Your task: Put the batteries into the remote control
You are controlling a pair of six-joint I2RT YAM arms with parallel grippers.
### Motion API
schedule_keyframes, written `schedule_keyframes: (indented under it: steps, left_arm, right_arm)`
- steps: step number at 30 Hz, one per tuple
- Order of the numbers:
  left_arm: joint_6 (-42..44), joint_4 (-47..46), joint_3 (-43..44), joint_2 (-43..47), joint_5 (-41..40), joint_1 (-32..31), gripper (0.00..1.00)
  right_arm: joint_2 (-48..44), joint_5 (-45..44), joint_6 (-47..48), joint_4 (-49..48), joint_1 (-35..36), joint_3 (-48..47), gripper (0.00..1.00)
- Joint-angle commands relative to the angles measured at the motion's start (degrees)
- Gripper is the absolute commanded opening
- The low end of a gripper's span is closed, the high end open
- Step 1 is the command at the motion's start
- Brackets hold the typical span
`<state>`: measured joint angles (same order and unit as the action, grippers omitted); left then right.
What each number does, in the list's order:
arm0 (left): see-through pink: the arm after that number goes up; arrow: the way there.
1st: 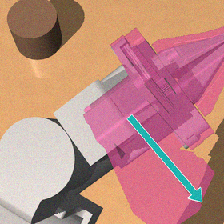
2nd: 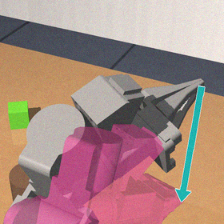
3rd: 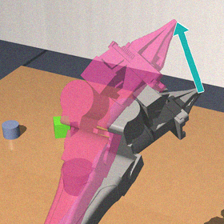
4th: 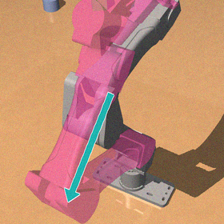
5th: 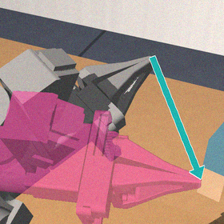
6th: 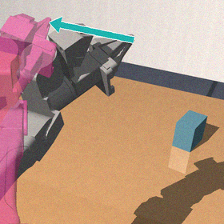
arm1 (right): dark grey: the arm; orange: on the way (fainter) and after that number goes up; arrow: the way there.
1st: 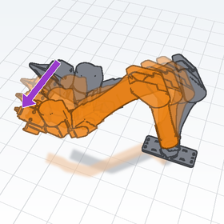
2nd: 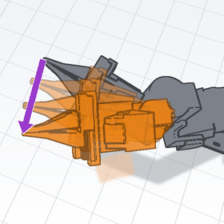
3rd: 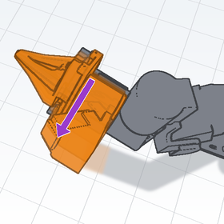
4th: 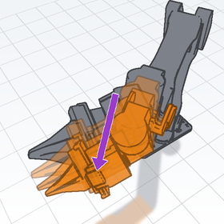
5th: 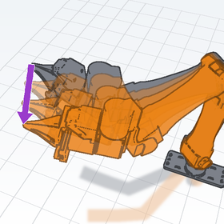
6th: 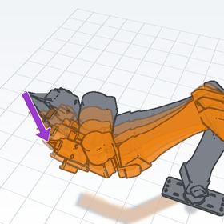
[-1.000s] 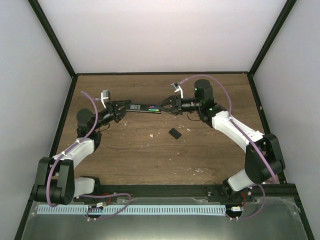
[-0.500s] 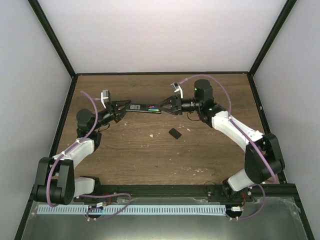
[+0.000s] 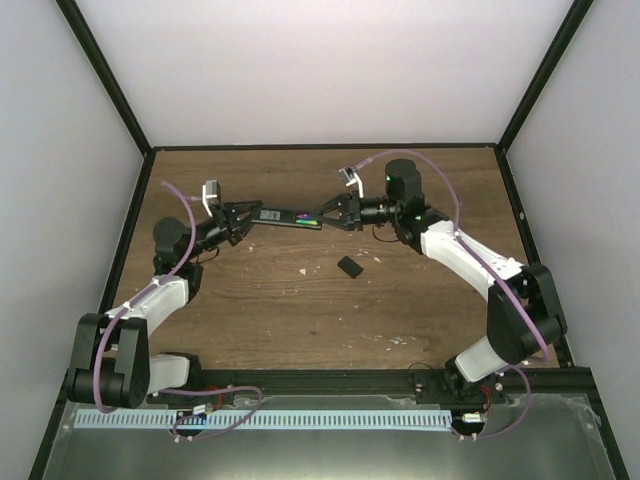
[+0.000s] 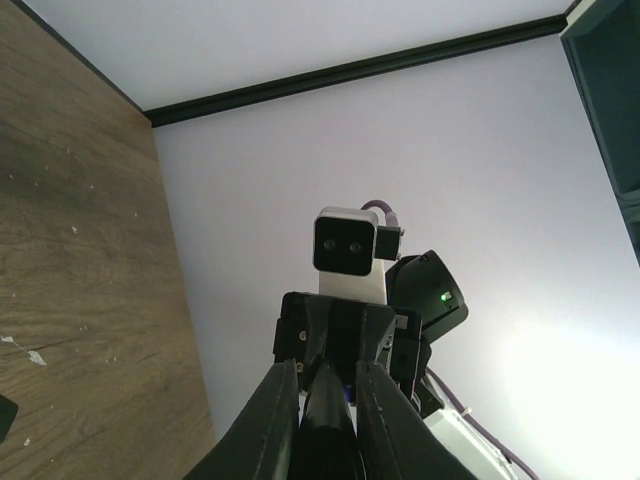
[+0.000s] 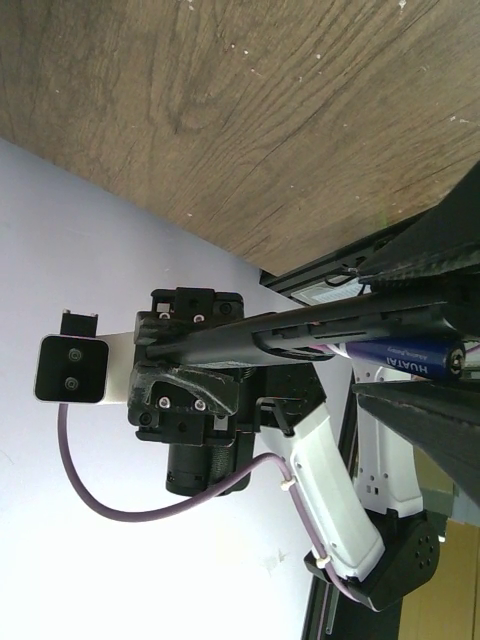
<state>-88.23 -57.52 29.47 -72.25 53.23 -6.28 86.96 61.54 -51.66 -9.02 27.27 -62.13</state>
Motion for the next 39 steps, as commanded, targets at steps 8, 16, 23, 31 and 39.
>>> schedule_keyframes:
  steps: [8, 16, 23, 31, 39]
  left_arm:
    - [1.53, 0.21, 0.25, 1.23, -0.05, -0.04, 0.00]
    - [1.57, 0.30, 0.21, 1.58, -0.37, 0.00, 0.00]
    - [1.65, 0.56, 0.10, 1.67, -0.42, -0.02, 0.00]
    - [2.86, 1.60, 0.27, 1.72, -0.24, -0.04, 0.00]
    - [8.91, 9.09, 2.47, 3.16, 0.25, -0.04, 0.00]
  right_arm:
    - [1.67, 0.92, 2.75, 2.00, 2.00, -3.24, 0.12]
    - [2.44, 0.55, 4.56, 4.61, 2.35, -4.45, 0.10]
    - [2.73, -0.10, 6.18, 6.87, 2.44, -5.20, 0.08]
    - [2.16, -1.29, 7.01, 7.87, 2.42, -5.37, 0.03]
    - [2.60, -3.78, 10.39, 13.74, 2.36, -7.44, 0.01]
